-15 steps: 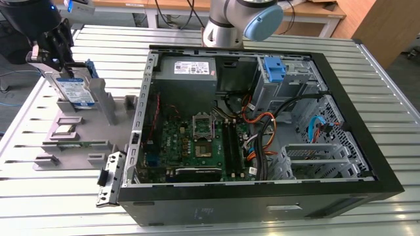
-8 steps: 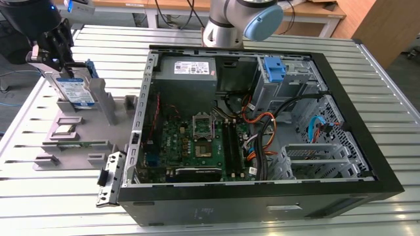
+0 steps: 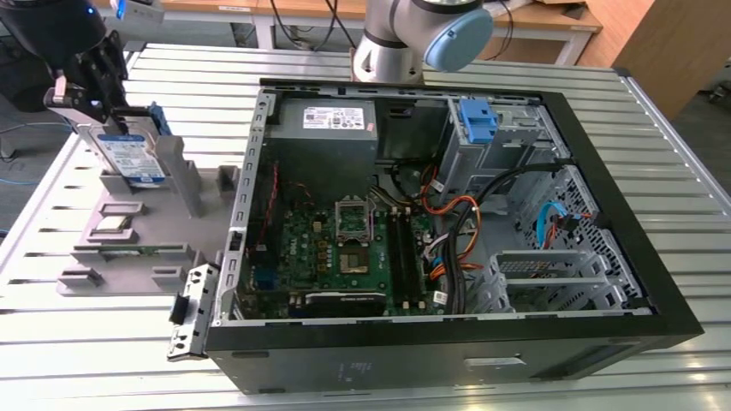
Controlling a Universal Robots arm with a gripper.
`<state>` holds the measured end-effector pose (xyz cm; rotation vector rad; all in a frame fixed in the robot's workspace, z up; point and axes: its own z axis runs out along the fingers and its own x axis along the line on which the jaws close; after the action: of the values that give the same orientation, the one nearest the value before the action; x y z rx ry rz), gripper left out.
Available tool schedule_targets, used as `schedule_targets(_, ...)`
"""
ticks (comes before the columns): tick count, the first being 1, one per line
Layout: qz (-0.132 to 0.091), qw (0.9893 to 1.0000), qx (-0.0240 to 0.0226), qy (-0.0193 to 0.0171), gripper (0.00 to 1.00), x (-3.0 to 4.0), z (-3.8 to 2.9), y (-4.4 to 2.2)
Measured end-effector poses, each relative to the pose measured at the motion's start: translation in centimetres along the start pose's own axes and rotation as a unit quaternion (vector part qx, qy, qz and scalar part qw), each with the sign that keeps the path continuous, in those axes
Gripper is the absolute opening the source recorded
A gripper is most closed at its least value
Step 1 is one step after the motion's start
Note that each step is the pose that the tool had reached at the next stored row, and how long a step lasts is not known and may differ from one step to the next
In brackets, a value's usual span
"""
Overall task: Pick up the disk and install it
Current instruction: 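Pick up the disk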
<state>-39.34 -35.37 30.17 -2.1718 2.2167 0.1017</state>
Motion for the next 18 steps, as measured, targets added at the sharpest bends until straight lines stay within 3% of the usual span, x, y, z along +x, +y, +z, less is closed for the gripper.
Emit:
schedule_targets(10, 0.0, 1.0, -0.0001, 0.0001, 0.35, -0.01, -0.11, 0.0)
schedule_targets(18, 0.0, 1.0, -0.0001, 0.0001, 0.35, -0.06, -0.88, 0.02)
